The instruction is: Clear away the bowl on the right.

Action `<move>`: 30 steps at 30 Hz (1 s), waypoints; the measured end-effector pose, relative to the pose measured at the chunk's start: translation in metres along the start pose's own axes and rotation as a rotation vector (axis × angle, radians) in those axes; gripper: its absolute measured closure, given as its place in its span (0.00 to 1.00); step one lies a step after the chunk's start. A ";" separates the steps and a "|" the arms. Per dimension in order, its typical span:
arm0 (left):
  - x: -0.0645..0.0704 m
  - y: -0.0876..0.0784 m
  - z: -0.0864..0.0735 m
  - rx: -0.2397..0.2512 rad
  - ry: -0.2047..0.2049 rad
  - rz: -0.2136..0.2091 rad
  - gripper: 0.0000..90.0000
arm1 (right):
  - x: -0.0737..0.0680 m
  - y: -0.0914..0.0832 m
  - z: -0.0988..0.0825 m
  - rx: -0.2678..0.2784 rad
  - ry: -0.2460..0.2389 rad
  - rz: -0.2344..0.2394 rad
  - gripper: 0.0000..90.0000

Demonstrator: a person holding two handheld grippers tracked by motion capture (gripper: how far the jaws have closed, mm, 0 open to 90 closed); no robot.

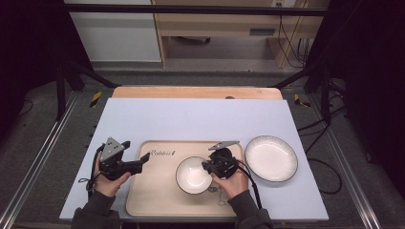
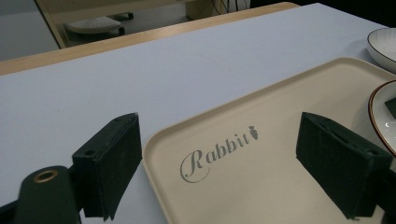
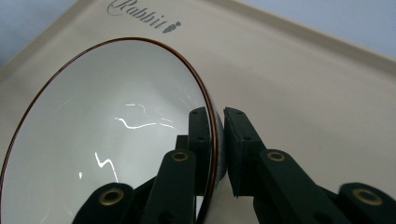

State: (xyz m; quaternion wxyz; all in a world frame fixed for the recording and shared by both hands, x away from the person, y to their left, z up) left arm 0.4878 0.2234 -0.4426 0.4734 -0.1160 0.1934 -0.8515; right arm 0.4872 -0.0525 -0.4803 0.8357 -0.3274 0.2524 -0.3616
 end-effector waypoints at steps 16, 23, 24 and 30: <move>0.000 0.000 0.000 -0.003 0.000 0.001 0.16 | 0.006 0.006 -0.003 -0.002 -0.001 -0.013 0.91; 0.000 0.000 -0.001 -0.004 0.001 0.001 0.16 | 0.007 0.007 -0.004 -0.012 0.003 -0.015 0.91; 0.000 0.001 -0.001 -0.004 0.001 0.001 0.16 | 0.007 0.007 -0.004 -0.011 0.005 -0.014 0.91; 0.000 0.001 -0.001 -0.004 0.001 0.001 0.16 | 0.008 0.008 -0.005 -0.018 0.005 -0.020 0.91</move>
Point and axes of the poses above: each handheld gripper's, and its own axes: y roughly forward along the jaws, z roughly out of its top, x roughly to its right, the point moved 6 cm from there along y, roughly forward along the jaws, and after that the axes turned 1 degree about -y, right-handed, at the moved point
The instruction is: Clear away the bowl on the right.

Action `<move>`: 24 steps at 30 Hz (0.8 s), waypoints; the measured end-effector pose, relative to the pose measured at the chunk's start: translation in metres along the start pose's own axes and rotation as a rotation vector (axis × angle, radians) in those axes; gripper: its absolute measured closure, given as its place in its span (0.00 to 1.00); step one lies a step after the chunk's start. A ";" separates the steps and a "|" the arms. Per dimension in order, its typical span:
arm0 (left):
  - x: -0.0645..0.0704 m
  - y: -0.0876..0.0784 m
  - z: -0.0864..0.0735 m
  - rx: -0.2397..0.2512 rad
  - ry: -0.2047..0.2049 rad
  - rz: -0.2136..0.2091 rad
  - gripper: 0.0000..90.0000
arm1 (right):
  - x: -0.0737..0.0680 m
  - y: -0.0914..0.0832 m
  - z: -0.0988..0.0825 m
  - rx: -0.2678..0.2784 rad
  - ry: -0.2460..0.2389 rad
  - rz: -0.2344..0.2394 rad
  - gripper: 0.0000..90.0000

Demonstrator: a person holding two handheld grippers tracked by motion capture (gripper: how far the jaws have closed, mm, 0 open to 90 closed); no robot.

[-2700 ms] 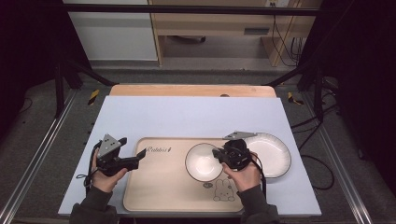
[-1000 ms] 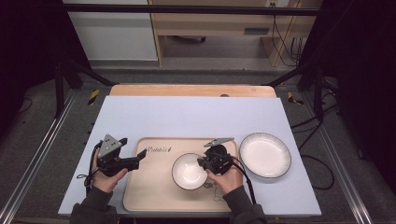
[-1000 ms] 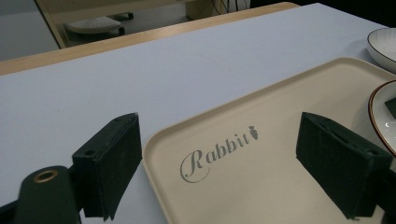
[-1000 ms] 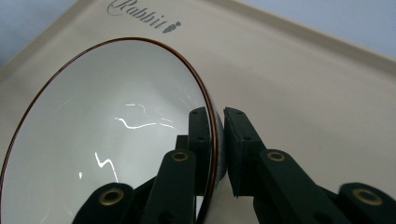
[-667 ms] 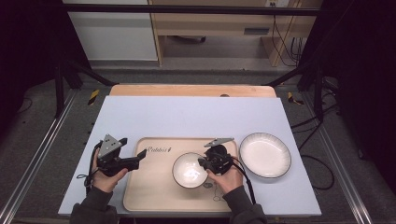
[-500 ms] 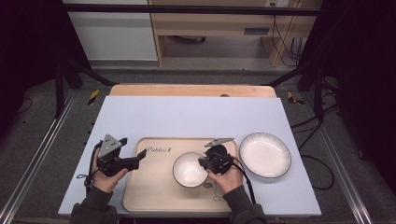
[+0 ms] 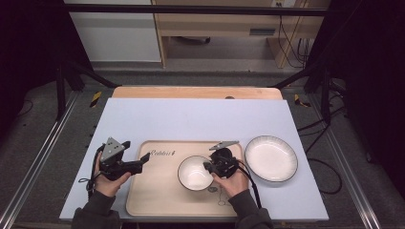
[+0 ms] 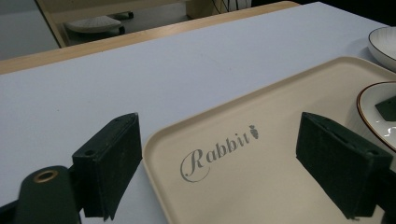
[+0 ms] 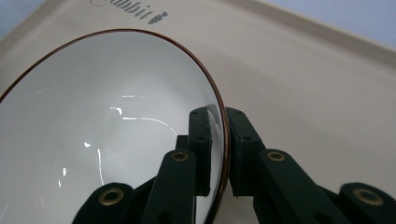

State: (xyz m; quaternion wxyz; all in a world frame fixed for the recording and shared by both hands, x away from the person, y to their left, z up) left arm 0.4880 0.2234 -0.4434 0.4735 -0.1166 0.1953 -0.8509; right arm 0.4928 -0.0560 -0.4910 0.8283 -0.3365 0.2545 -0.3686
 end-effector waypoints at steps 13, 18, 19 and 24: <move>-0.001 -0.001 0.001 0.005 -0.002 0.001 0.16 | 0.002 -0.009 0.005 0.059 -0.026 -0.006 0.81; -0.002 -0.002 0.001 0.006 -0.004 0.002 0.16 | 0.002 -0.016 0.008 0.101 -0.060 -0.013 0.68; -0.002 -0.002 0.001 0.007 -0.006 0.003 0.16 | 0.001 -0.018 0.009 0.106 -0.050 -0.013 0.66; -0.002 -0.002 0.001 0.008 -0.007 0.003 0.15 | 0.002 -0.028 0.013 0.156 -0.078 -0.014 0.56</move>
Point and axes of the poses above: each handheld gripper's, and its own axes: y roughly forward along the jaws, z roughly out of its top, x roughly to its right, the point moved 6 cm from there along y, roughly forward along the jaws, and after that the axes turned 1 degree about -y, right-handed, at the moved point
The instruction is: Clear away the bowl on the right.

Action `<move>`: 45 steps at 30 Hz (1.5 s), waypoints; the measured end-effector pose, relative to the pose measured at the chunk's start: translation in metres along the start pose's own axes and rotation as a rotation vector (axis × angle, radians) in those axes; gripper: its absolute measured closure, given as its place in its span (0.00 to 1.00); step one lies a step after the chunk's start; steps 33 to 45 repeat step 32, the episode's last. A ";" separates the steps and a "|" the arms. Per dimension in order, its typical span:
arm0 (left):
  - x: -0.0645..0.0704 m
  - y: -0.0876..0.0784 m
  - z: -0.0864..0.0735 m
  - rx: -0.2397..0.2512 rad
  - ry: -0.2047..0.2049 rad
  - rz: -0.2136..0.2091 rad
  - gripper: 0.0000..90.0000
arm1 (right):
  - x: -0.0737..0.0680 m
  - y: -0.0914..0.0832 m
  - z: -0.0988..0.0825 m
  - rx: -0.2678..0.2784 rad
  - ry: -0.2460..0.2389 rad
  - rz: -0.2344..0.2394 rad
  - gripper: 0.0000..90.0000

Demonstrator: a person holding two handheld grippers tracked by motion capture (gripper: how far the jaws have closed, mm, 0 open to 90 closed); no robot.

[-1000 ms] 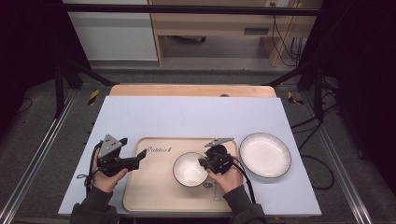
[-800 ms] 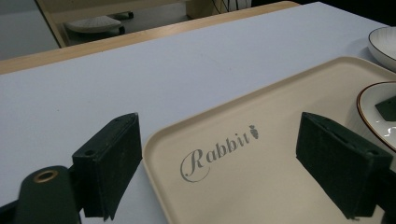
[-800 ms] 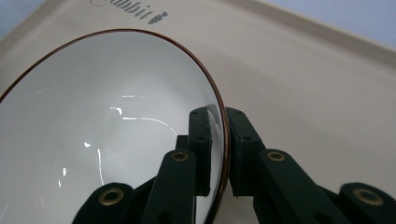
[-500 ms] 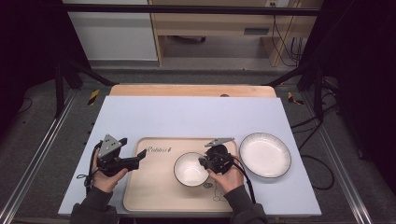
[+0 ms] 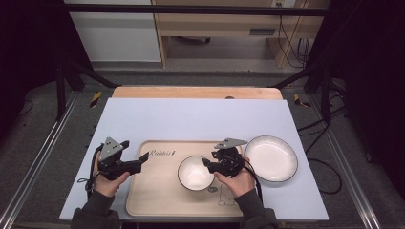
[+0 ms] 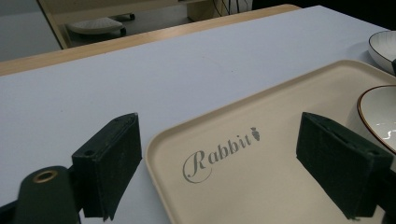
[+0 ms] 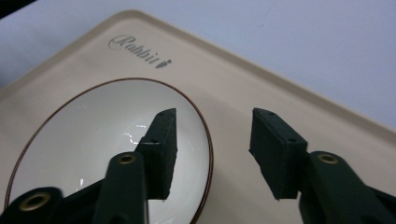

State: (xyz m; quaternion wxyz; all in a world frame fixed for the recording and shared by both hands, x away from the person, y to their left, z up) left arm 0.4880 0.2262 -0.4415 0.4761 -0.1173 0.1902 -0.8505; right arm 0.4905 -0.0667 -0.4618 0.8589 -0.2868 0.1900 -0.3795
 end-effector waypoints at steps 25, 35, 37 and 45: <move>-0.009 0.000 -0.002 -0.008 -0.023 0.014 0.14 | 0.043 -0.044 0.013 0.215 -0.017 -0.089 0.19; -0.015 0.001 -0.006 -0.016 -0.036 0.023 0.14 | 0.054 -0.048 0.009 0.210 -0.018 -0.119 0.18; -0.015 0.001 -0.006 -0.016 -0.036 0.023 0.14 | 0.054 -0.048 0.009 0.210 -0.018 -0.119 0.18; -0.015 0.001 -0.006 -0.016 -0.036 0.023 0.14 | 0.054 -0.048 0.009 0.210 -0.018 -0.119 0.18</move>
Point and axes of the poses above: each handheld gripper's, and its own axes: y roughly forward along the jaws, z roughly out of its top, x roughly to its right, the point moved 6 cm from there along y, roughly forward along the jaws, and after that the axes turned 1 degree about -y, right-handed, at the moved point
